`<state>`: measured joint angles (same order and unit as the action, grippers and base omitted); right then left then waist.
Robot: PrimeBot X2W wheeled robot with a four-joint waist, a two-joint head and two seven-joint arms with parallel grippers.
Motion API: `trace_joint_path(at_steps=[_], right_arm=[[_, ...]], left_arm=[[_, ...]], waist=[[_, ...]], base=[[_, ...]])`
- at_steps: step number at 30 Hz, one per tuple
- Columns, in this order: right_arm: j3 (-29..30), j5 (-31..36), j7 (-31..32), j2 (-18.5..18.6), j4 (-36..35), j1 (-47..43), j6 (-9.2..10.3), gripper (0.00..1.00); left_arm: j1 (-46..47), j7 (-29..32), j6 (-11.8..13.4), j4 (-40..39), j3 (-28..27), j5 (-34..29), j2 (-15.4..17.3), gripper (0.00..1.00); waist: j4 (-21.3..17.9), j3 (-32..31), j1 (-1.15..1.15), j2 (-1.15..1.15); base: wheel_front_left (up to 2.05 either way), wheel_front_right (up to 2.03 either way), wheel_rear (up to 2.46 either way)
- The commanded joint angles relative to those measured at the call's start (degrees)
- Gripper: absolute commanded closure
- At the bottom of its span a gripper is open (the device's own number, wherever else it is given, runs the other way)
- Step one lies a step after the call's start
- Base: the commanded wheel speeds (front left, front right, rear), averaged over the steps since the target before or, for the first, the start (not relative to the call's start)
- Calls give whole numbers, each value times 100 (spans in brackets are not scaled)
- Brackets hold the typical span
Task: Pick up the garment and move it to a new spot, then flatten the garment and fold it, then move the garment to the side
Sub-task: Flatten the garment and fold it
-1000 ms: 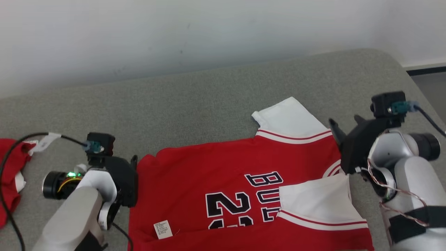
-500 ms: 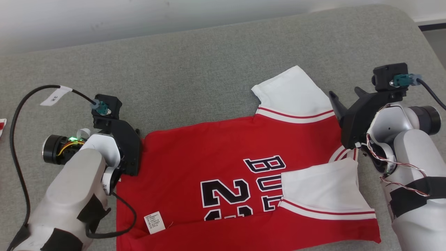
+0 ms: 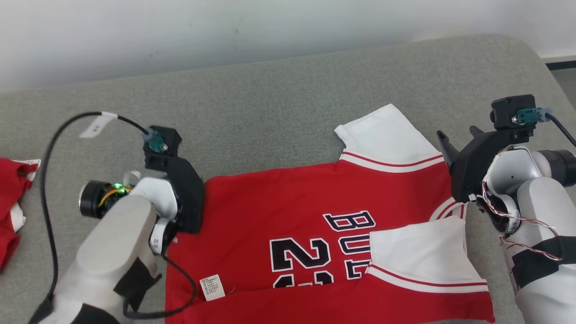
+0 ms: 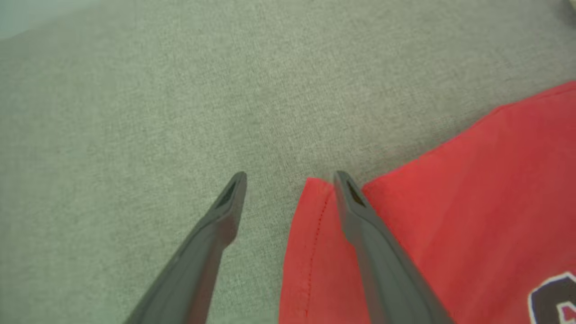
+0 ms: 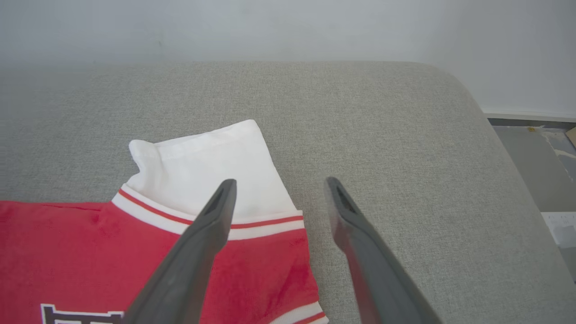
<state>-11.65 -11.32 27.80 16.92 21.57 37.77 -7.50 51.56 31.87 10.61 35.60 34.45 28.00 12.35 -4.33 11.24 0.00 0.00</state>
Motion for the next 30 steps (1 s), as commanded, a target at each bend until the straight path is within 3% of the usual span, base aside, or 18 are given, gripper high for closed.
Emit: trace_joint_path(at_steps=[1, 15, 16, 17, 18, 24, 30], right_arm=[[-12, -18, 26, 13, -32, -95, 1, 0], [-138, -31, 155, -36, -290, 100, 1, 0], [-138, -30, 177, -29, -290, 99, 1, 0], [-145, -35, 193, -25, -284, 102, 1, 0], [-165, -45, 220, -20, -277, 123, 1, 0], [-579, 36, 467, 85, -162, 658, 1, 0], [-897, -11, 445, 46, 423, 1380, 1, 0]], left_arm=[[-159, 114, 15, -48, 63, 1, 51, 0], [-321, 183, 134, -72, 205, -99, 254, 0], [-338, 241, 100, -55, 232, -87, 262, 15], [-360, 270, 63, -57, 250, -57, 270, 54], [-370, 284, 7, -77, 277, -40, 282, 100], [-300, 317, -1, -235, 100, 186, 304, 100], [-237, 144, 43, -490, -179, 457, 185, 100]], waist=[[10, -31, 0, 0], [-269, 231, 0, 0], [-256, 247, 0, 0], [-242, 256, 0, 0], [-228, 265, 0, 0], [-132, 409, 0, 0], [3, 640, 0, 0]], base=[[0, 0, 0], [0, 0, 0], [0, 0, 0], [0, 0, 0], [0, 0, 0], [0, 0, 0], [0, 0, 0]])
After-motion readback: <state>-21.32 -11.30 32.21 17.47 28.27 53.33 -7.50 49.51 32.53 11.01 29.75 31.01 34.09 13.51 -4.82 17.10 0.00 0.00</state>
